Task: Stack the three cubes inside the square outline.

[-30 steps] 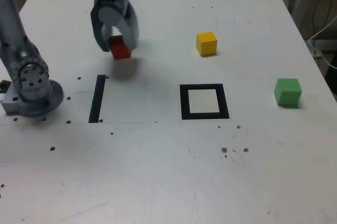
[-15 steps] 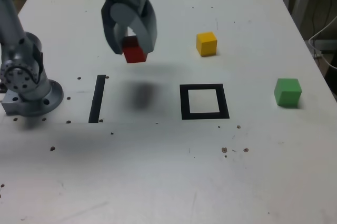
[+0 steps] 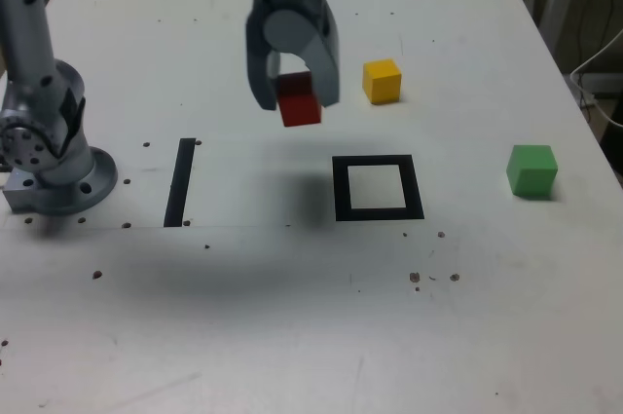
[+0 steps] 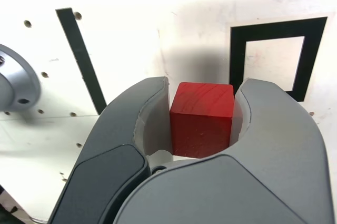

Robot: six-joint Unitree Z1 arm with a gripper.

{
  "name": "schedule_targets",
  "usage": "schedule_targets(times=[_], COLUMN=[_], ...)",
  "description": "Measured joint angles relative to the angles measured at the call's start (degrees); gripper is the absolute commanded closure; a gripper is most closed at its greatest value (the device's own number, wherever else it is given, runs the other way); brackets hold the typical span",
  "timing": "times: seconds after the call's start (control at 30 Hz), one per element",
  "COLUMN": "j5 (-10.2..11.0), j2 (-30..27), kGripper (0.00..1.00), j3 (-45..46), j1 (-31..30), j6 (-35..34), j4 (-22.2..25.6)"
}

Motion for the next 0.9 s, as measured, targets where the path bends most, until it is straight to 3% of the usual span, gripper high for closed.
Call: schedule_targets(times=[0.33,0.9], j5=[0.5,1.2], j2=[9.7,14.4], kGripper=[0.87,0.87], j3=[-6.7,-7.5], j1=[-3.0,-4.0], j6=[-2.7,-3.6], j4=[-2.0,-3.4])
